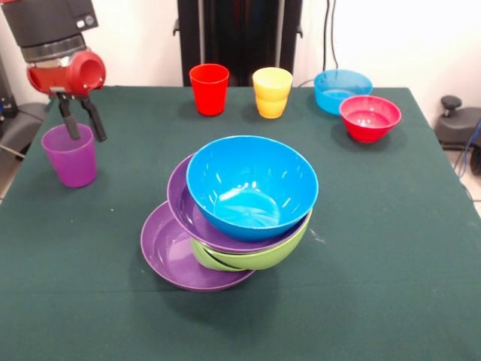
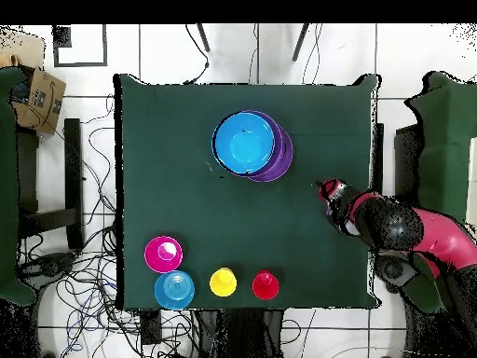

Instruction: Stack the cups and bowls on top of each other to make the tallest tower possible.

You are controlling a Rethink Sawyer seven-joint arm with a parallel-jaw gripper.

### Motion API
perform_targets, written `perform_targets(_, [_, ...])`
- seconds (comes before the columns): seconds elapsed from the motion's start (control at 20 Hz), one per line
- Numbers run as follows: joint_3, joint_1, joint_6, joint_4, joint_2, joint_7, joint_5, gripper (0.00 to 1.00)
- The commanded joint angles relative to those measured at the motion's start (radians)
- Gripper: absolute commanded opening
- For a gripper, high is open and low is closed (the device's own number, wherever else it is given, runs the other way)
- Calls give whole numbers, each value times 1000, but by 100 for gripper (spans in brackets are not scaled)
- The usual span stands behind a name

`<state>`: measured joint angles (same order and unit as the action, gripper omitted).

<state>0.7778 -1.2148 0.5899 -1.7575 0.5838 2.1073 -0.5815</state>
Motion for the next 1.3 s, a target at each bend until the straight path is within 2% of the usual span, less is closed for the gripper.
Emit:
perform_targets(0.05, [59, 36, 154, 10, 93, -239, 16, 100])
perform_targets(0.15, [67, 28, 158, -4, 99, -237, 17, 100])
perform_targets(0.4, [97, -18, 211, -102, 180, -225, 61, 100])
perform_targets(0.75, [46, 14, 49, -107, 64, -203, -79, 100])
perform_targets(0.9, [29, 11, -14, -96, 6, -222, -144, 100])
perform_targets(1.05, [20, 5, -43, -76, -49, -231, -184, 100])
perform_targets(1.3, [8, 16, -77, -70, -77, -196, -236, 100])
